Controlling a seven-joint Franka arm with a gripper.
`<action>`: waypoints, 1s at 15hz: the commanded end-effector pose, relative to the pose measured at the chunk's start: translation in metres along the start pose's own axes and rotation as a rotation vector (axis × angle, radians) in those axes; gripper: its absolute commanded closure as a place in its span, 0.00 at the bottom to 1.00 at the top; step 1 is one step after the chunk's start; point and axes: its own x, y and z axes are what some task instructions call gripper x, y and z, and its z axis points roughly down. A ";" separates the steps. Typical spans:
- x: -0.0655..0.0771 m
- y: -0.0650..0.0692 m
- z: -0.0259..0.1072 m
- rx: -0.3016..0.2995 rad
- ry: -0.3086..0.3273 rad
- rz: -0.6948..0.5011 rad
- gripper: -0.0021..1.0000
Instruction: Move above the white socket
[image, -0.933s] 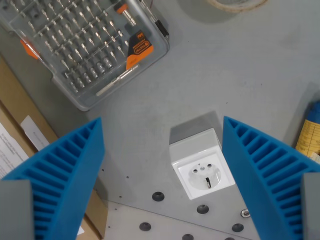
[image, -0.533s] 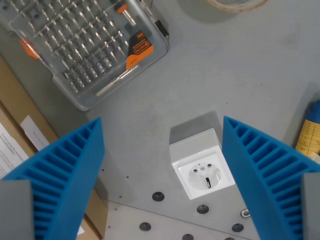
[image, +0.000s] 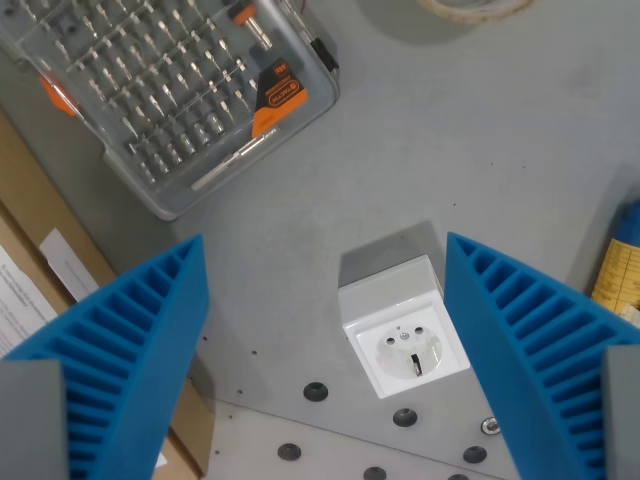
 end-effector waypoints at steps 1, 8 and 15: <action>-0.007 0.004 0.003 0.000 0.030 -0.060 0.00; -0.021 0.011 0.016 -0.008 0.085 -0.125 0.00; -0.041 0.017 0.033 -0.015 0.123 -0.197 0.00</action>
